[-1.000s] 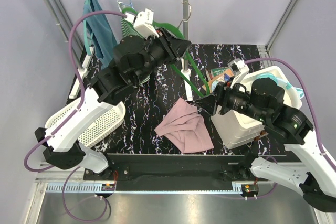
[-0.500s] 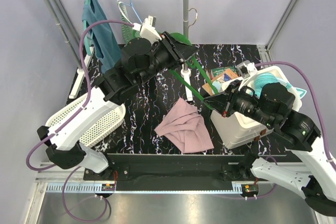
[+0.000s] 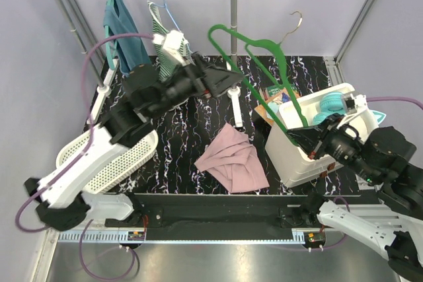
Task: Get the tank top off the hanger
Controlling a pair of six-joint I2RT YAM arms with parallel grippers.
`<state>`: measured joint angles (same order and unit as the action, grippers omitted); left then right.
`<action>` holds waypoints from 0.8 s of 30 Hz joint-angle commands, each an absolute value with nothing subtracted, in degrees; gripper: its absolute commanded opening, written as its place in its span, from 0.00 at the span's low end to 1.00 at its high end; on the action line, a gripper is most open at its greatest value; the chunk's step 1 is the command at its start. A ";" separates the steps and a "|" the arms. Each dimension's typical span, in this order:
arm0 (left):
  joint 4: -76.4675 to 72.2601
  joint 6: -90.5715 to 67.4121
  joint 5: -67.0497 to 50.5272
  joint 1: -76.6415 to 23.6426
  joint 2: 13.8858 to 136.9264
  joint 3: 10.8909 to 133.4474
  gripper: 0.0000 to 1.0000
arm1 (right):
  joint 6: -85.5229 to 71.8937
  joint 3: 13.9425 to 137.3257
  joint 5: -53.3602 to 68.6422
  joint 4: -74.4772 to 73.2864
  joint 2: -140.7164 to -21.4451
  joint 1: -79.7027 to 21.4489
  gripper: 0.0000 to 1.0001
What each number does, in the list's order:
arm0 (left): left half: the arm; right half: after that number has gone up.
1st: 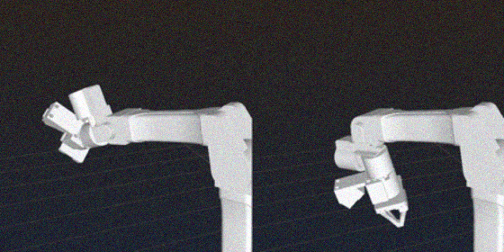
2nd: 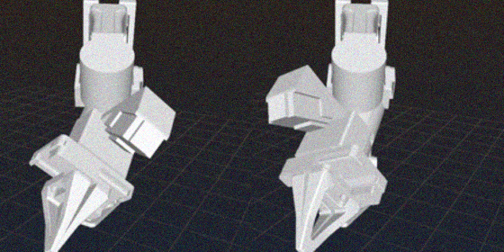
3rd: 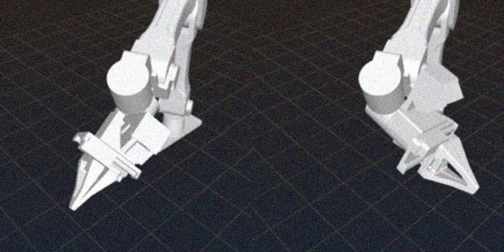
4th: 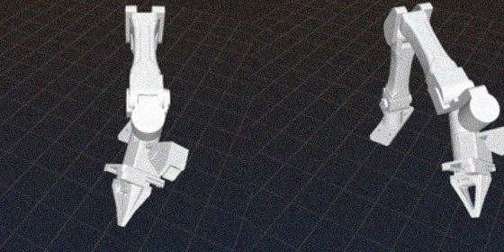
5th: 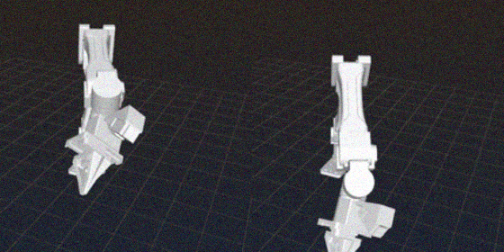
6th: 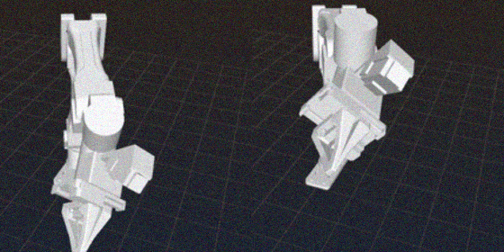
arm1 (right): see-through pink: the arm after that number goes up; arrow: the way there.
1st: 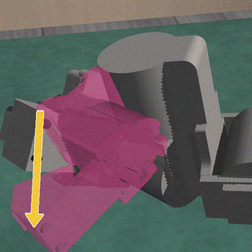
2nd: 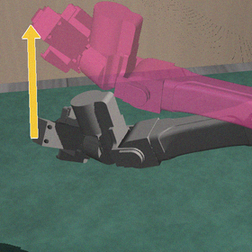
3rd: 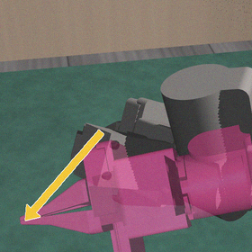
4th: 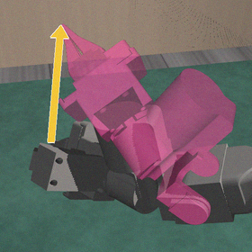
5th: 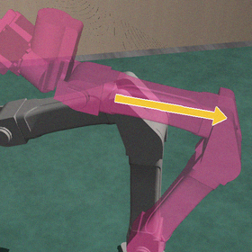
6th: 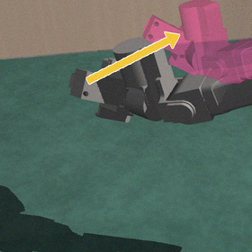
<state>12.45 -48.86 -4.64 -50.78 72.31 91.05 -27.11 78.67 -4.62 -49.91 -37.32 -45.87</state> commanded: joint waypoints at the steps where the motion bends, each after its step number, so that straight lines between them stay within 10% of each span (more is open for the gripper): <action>1: 16.22 -40.87 -1.95 -48.34 60.58 85.10 0.85 | -26.99 83.66 -10.63 -55.80 -38.49 -46.05 0.00; 24: 38.57 -49.05 0.80 -46.58 44.20 60.55 0.87 | -5.55 104.31 -15.38 -38.51 -73.89 -46.05 0.00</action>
